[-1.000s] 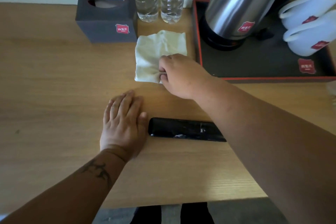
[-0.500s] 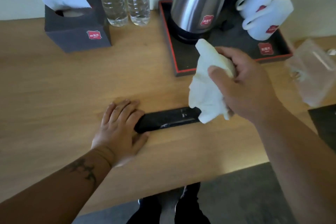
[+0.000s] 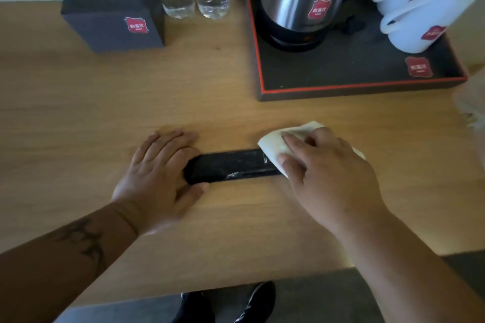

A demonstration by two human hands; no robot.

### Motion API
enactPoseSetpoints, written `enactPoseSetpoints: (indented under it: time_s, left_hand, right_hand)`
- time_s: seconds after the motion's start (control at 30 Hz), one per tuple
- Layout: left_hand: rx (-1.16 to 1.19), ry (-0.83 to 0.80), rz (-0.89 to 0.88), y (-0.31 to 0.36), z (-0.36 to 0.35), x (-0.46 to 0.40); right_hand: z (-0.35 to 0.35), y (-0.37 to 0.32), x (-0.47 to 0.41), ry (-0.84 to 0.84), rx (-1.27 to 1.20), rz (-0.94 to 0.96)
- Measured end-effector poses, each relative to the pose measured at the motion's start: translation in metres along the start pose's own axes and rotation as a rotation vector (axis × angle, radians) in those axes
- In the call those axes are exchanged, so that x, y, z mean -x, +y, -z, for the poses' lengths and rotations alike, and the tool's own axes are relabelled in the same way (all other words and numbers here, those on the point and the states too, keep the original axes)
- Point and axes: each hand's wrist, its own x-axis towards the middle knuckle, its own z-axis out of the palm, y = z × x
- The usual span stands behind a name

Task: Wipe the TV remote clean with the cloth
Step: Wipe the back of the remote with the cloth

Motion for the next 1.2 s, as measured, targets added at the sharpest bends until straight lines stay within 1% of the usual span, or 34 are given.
enactPoseSetpoints:
  time_s: [0.1, 0.23, 0.33, 0.4, 0.5, 0.6, 0.67, 0.73, 0.8, 0.9, 0.93, 0.97, 1.0, 1.03, 1.07, 1.13, 1.17, 1.2]
  left_hand:
    - [0.013, 0.010, -0.002, -0.002, -0.001, 0.000]
    - [0.040, 0.019, -0.009, -0.005, -0.002, 0.000]
    - [0.046, 0.012, -0.010, -0.005, -0.001, 0.000]
    - [0.041, 0.002, -0.009, -0.004, -0.001, 0.000]
    - [0.047, 0.005, -0.006, -0.004, 0.000, 0.001]
    - [0.071, 0.018, 0.004, -0.004, 0.000, 0.002]
    - [0.071, 0.014, 0.002, -0.004, 0.000, 0.001]
    - [0.072, 0.002, -0.007, -0.005, 0.001, 0.000]
    - [0.083, -0.004, -0.013, -0.005, 0.002, 0.001]
    - [0.110, -0.006, -0.017, -0.006, 0.003, 0.001]
    - [0.114, -0.002, -0.016, -0.006, 0.004, 0.001]
    - [0.111, -0.001, -0.016, -0.006, 0.004, 0.001]
    - [0.108, 0.000, -0.014, -0.005, 0.004, 0.001]
    - [0.108, 0.005, -0.008, -0.005, 0.004, 0.001]
    - [0.106, 0.013, -0.003, -0.005, 0.003, 0.001]
    - [0.104, 0.030, -0.004, -0.005, 0.001, 0.002]
    - [0.109, 0.036, -0.006, -0.006, 0.000, 0.002]
    - [0.111, 0.037, -0.007, -0.006, -0.001, 0.002]
  right_hand:
    - [-0.012, -0.008, 0.002, 0.056, -0.076, -0.036]
    - [-0.016, -0.031, 0.003, 0.021, -0.155, -0.118]
    - [-0.012, -0.048, -0.003, 0.012, -0.182, -0.146]
    - [-0.009, -0.064, -0.008, -0.002, -0.217, -0.116]
    - [-0.005, -0.093, -0.014, 0.029, -0.263, 0.014]
    - [-0.010, -0.110, -0.013, 0.071, -0.239, 0.086]
    - [-0.013, -0.104, -0.012, 0.090, -0.189, 0.078]
    - [-0.013, -0.084, -0.010, 0.124, -0.110, 0.058]
    - [-0.011, -0.058, -0.008, 0.173, -0.075, -0.011]
    - [-0.006, -0.026, -0.004, 0.138, -0.180, -0.199]
    - [-0.003, -0.023, -0.004, 0.132, -0.236, -0.240]
    - [-0.001, -0.024, -0.003, 0.148, -0.284, -0.243]
    - [0.004, -0.031, -0.003, 0.180, -0.314, -0.199]
    - [0.008, -0.043, -0.003, 0.204, -0.316, -0.103]
    - [0.010, -0.057, -0.002, 0.190, -0.284, 0.025]
    - [0.003, -0.085, 0.003, 0.056, -0.165, 0.275]
    - [-0.004, -0.092, 0.006, -0.002, -0.117, 0.352]
    - [-0.008, -0.093, 0.008, -0.032, -0.090, 0.385]
